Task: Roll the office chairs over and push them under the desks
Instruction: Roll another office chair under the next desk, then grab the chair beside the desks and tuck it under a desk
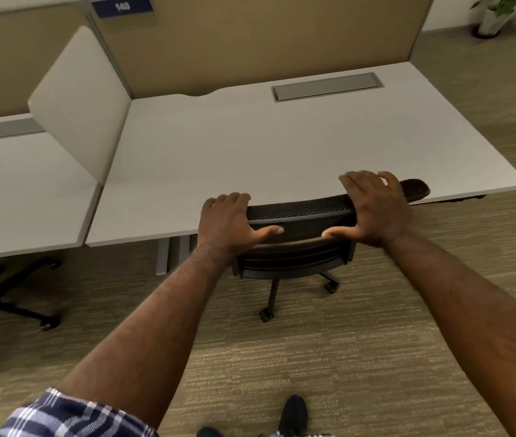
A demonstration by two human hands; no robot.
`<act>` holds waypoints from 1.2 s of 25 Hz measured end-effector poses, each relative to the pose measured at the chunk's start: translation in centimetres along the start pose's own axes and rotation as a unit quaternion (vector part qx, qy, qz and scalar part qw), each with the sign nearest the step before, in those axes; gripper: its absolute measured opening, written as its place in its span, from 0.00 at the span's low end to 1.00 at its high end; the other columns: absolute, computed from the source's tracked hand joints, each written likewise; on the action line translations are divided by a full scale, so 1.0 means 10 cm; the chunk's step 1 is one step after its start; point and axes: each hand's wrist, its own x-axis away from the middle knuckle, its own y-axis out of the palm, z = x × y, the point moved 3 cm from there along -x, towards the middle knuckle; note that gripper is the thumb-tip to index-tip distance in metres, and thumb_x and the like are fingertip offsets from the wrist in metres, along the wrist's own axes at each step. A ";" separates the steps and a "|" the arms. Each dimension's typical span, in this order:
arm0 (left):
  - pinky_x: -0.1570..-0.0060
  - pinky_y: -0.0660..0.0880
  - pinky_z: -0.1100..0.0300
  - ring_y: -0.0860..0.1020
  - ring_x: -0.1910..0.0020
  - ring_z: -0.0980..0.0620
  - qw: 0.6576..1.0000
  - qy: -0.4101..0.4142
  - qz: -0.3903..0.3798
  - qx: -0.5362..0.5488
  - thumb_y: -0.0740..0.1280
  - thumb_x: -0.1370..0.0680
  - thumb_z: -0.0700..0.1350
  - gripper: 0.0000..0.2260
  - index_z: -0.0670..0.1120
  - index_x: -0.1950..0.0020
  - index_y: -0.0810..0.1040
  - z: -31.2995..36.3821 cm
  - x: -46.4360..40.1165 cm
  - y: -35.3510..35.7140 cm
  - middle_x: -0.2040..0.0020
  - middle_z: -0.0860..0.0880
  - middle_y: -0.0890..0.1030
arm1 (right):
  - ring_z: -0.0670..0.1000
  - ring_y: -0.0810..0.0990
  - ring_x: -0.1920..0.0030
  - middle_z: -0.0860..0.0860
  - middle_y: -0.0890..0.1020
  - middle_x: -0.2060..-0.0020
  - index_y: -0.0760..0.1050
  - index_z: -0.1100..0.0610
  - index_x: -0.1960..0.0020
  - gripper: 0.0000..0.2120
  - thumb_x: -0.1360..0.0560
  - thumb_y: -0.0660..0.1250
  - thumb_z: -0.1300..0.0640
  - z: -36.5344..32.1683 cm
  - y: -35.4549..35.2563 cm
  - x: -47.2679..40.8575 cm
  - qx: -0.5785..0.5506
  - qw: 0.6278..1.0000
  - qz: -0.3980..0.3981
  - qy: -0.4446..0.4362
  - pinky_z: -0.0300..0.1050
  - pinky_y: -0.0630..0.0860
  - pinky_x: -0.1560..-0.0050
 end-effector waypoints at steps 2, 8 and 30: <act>0.38 0.67 0.46 0.73 0.38 0.46 1.000 -0.006 0.010 -0.003 0.52 0.36 0.82 0.47 0.47 0.33 0.71 -0.13 0.06 -0.09 0.37 0.47 0.77 | 0.61 0.68 0.30 0.61 0.70 0.29 0.61 0.63 0.25 0.59 0.36 0.47 0.17 -0.27 -0.08 -0.15 -0.001 1.000 0.021 -0.013 0.64 0.59 0.29; 0.31 0.62 0.39 0.62 0.27 0.45 0.990 -0.126 0.038 -0.058 0.54 0.36 0.80 0.48 0.48 0.27 0.65 -1.20 0.90 -0.48 0.26 0.46 0.65 | 0.61 0.68 0.30 0.61 0.69 0.29 0.57 0.64 0.23 0.58 0.34 0.50 0.19 -1.57 -0.26 -0.68 -0.050 0.988 0.050 -0.140 0.65 0.56 0.29; 0.30 0.57 0.35 0.57 0.23 0.41 0.812 -0.571 0.081 -0.089 0.63 0.33 0.75 0.49 0.42 0.25 0.63 -4.39 5.49 -0.93 0.24 0.41 0.63 | 0.58 0.60 0.24 0.57 0.64 0.24 0.49 0.58 0.20 0.45 0.24 0.46 0.27 -7.56 -0.17 -0.94 -0.053 0.842 -0.007 -0.536 0.61 0.51 0.25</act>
